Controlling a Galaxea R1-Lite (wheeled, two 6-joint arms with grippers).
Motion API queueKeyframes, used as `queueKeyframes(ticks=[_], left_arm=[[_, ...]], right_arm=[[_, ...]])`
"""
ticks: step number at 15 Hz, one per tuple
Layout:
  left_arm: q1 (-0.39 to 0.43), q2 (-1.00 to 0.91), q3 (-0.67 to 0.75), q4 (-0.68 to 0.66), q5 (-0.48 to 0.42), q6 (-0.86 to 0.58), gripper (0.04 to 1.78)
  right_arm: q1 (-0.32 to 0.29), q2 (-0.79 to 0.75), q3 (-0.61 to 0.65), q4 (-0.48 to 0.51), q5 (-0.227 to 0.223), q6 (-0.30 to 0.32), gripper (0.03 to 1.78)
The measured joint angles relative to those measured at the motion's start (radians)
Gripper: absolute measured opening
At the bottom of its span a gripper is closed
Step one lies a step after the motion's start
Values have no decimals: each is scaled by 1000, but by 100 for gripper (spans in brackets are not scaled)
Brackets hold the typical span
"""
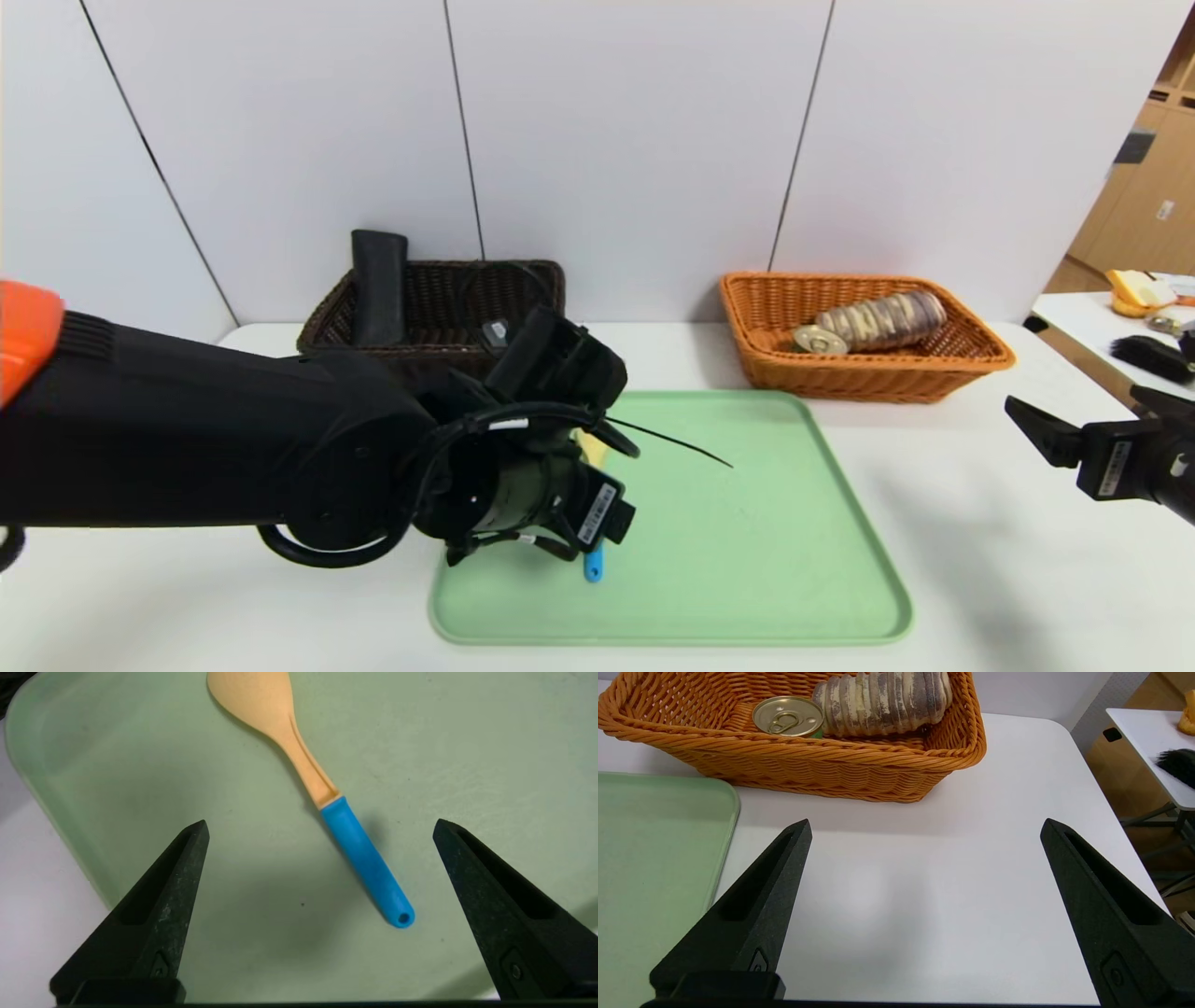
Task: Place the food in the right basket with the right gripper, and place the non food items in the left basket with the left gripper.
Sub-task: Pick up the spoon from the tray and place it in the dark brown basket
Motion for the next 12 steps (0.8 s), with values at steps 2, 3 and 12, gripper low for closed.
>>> queueKeyframes(ticks=[2, 3, 12], left_arm=[[2, 41, -3, -5, 5, 1, 169], [2, 55, -4, -5, 6, 4, 169], [2, 113, -13, -47, 40, 8, 125]], right_arm=[[1, -1, 11, 0, 1, 0, 169], [1, -1, 16, 0, 1, 0, 169], [2, -8, 26, -1, 2, 0, 169]])
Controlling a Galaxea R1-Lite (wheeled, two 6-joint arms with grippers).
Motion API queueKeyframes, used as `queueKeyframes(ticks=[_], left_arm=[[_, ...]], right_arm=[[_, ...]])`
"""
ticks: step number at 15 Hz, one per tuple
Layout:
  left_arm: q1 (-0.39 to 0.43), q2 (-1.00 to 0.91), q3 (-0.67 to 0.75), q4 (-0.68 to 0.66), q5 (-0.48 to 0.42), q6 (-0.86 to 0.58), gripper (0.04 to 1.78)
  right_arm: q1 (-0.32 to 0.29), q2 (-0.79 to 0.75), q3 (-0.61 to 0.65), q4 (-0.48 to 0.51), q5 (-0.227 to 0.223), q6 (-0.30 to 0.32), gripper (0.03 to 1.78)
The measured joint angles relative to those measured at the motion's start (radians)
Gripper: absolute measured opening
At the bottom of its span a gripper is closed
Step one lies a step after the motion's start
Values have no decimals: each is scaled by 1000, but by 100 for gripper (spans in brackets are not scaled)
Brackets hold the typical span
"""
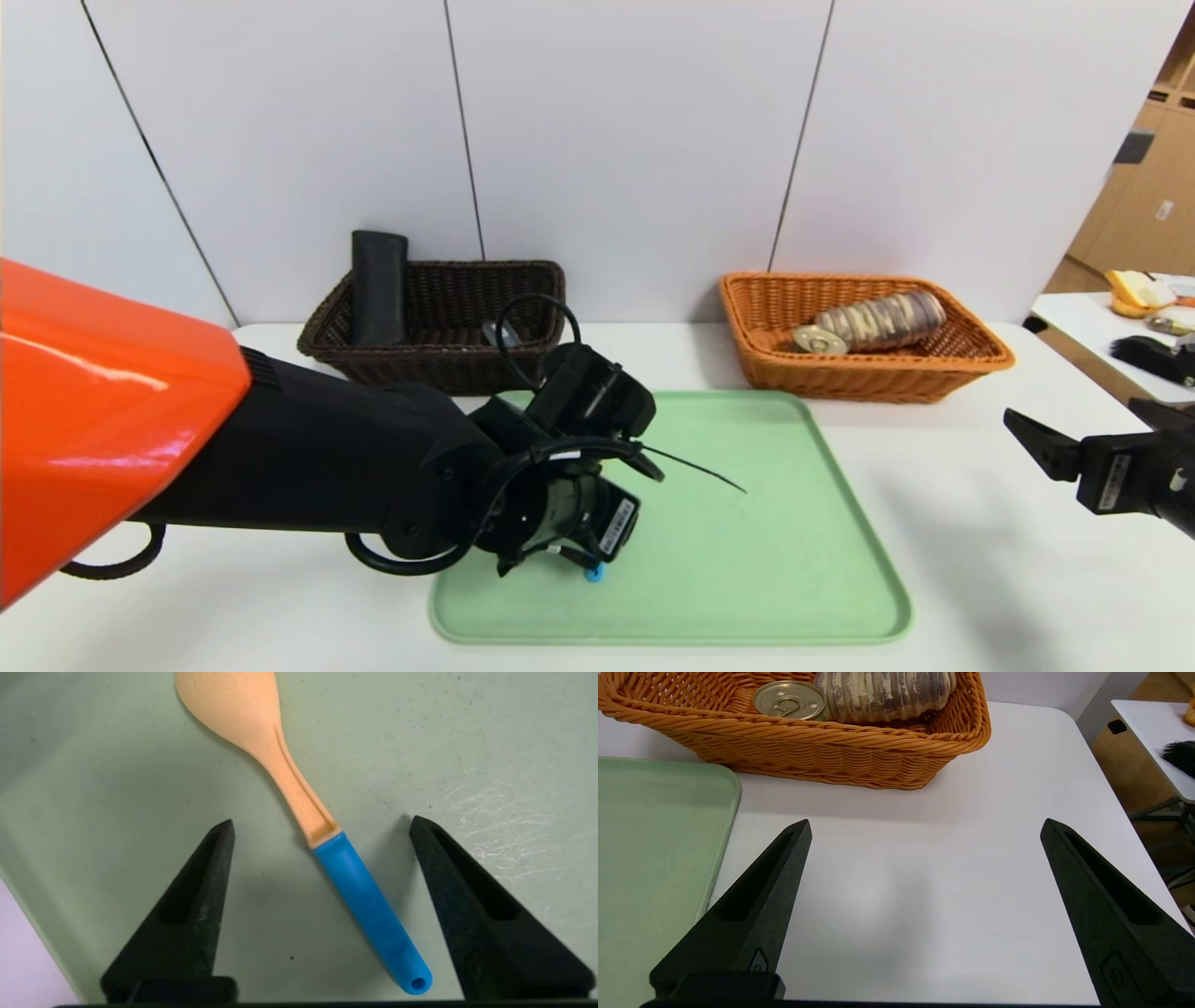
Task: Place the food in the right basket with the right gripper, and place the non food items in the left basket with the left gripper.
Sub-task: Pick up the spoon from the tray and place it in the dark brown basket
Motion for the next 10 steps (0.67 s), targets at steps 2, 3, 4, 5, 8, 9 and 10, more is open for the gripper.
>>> queueKeyframes(ticks=[2, 3, 4, 5, 8, 9, 10], left_arm=[[1, 2, -8, 3, 7, 2, 102], [1, 3, -10, 3, 7, 3, 92], [1, 4, -11, 4, 7, 3, 83], [1, 4, -11, 4, 8, 1, 74], [2, 5, -12, 5, 26, 2, 16], [2, 5, -12, 5, 30, 1, 16], [2, 5, -12, 5, 30, -1, 16]], right_arm=[[0, -4, 0, 0, 0, 0, 169], [0, -6, 0, 0, 0, 0, 169], [0, -8, 0, 0, 0, 0, 169], [0, -9, 0, 1, 0, 0, 169], [0, -11, -1, 0, 0, -2, 169], [0, -12, -2, 0, 0, -1, 169], [0, -12, -4, 0, 0, -1, 169]])
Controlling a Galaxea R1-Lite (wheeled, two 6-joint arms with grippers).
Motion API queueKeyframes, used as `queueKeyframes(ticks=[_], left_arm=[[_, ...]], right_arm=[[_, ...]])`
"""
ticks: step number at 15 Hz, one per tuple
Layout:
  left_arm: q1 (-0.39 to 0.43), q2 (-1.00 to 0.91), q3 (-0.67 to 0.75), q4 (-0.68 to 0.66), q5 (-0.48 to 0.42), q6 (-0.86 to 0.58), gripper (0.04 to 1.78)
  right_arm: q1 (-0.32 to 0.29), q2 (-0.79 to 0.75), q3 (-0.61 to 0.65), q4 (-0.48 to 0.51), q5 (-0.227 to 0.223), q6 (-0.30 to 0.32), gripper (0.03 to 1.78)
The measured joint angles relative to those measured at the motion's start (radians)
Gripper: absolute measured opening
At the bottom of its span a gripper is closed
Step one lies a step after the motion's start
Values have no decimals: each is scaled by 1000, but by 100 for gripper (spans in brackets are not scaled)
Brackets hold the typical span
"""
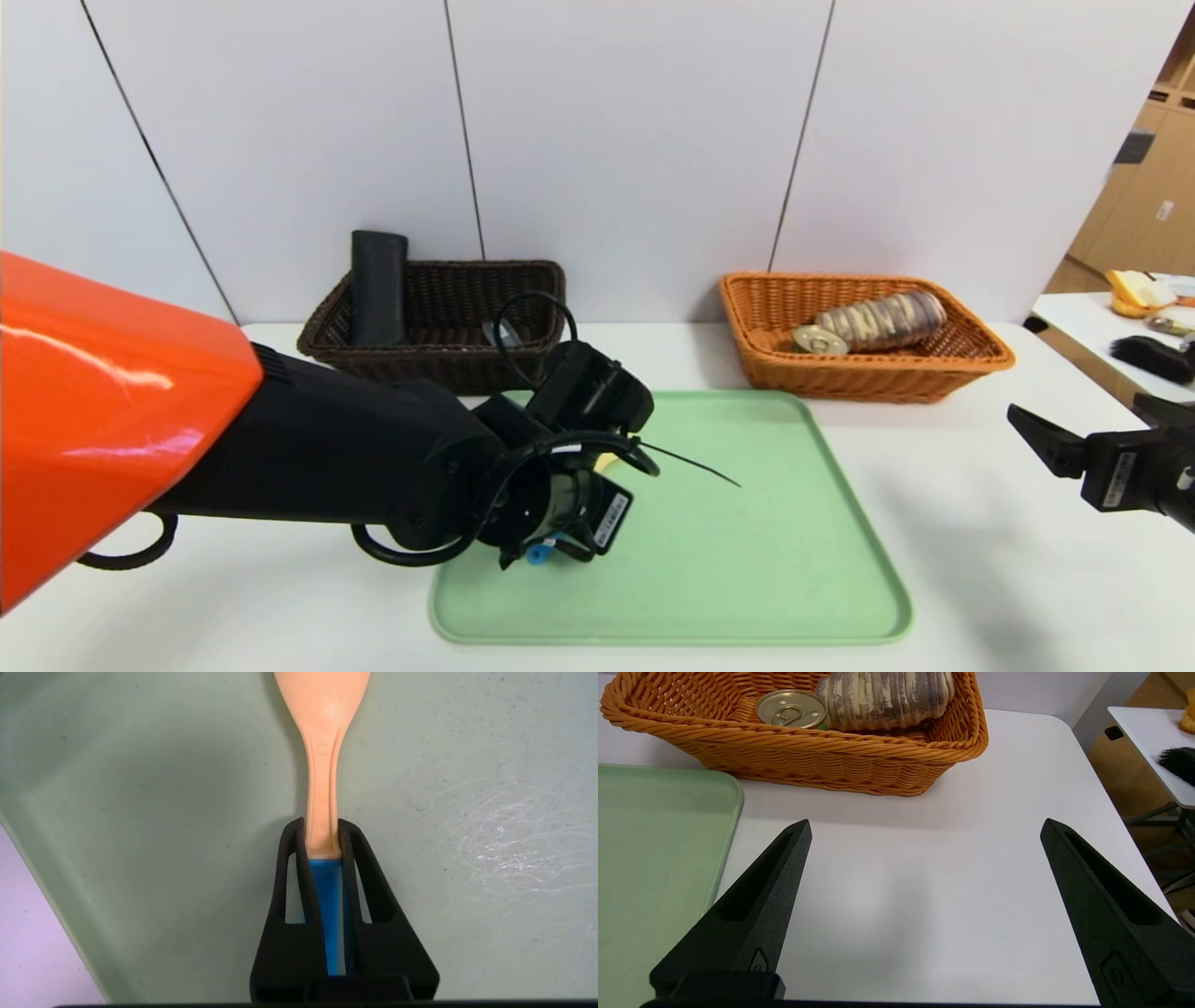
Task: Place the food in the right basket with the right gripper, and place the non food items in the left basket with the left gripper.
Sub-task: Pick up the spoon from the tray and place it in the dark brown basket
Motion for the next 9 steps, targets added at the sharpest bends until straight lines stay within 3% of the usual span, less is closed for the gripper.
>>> queueKeyframes(ticks=[5, 9], left_arm=[[0, -11, 0, 1, 1, -6, 16], [0, -64, -4, -1, 4, -6, 16]], right_arm=[[0, 0, 0, -8, 13, 3, 169], [-1, 2, 1, -119, 62, 76, 169]])
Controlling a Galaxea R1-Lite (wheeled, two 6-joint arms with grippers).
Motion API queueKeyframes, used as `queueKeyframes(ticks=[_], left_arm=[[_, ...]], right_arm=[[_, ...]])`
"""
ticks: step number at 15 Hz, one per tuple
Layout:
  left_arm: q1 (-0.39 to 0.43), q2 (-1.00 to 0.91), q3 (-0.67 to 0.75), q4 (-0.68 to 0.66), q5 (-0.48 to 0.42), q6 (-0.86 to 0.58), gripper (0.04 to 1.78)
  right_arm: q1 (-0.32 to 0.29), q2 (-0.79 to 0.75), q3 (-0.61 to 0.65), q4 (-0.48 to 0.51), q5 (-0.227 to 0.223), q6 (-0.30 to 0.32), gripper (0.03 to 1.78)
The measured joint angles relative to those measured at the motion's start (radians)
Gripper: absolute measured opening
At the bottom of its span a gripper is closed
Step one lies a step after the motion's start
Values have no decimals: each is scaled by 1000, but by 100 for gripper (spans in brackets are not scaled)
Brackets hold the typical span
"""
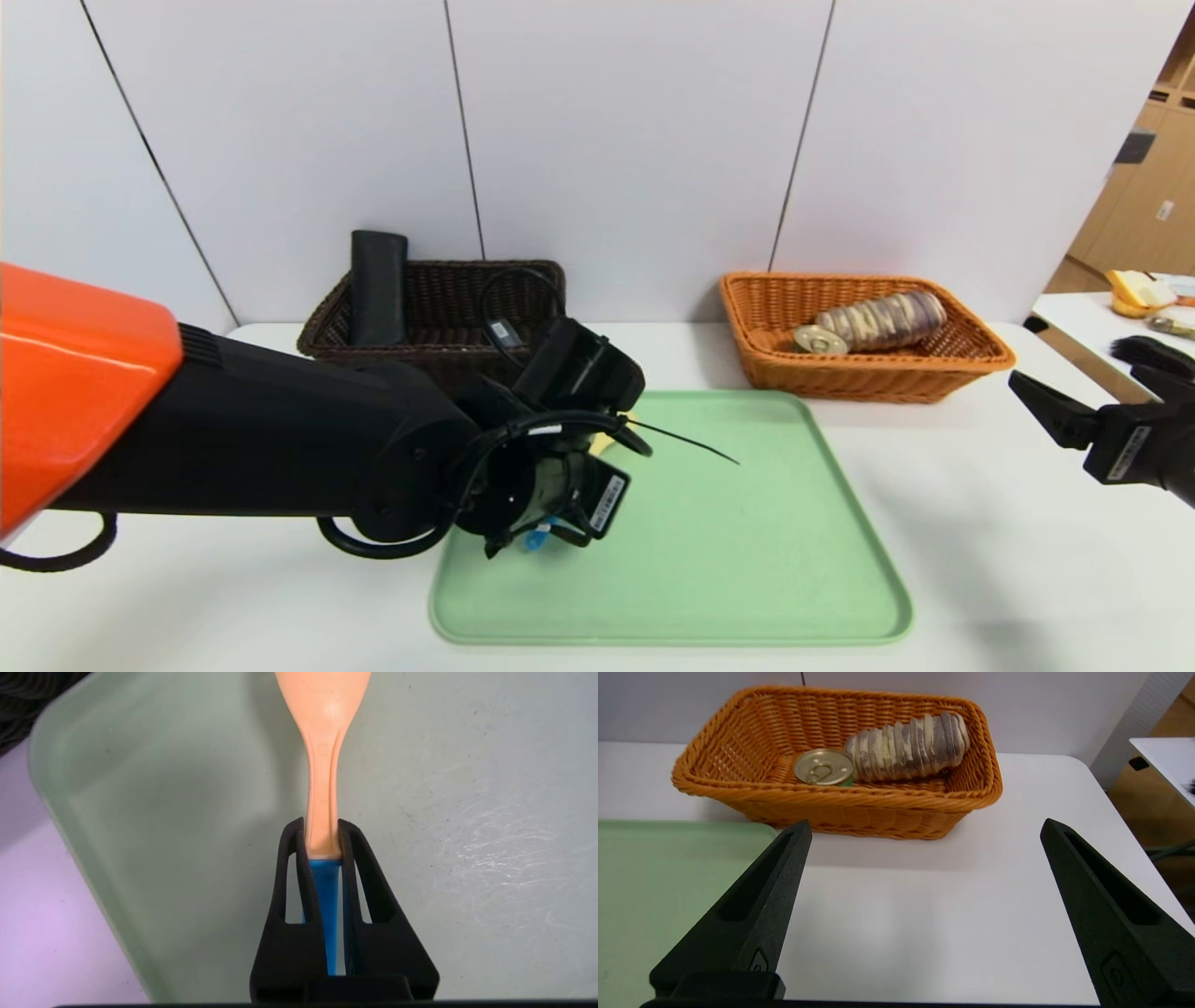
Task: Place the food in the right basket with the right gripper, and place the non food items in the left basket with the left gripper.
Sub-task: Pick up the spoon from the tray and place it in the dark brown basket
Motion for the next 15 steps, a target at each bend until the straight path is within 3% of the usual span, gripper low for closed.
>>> queueKeyframes(ticks=[4, 8, 15], left_arm=[[0, -77, -37, -2, 3, 0, 16], [23, -141, -130, -3, 3, 8, 16], [321, -153, -235, -98, -51, 150, 16]], right_arm=[[0, 16, 20, -119, 31, 11, 169], [1, 36, 58, -140, 31, 11, 169], [1, 58, 66, -198, 35, 11, 169]])
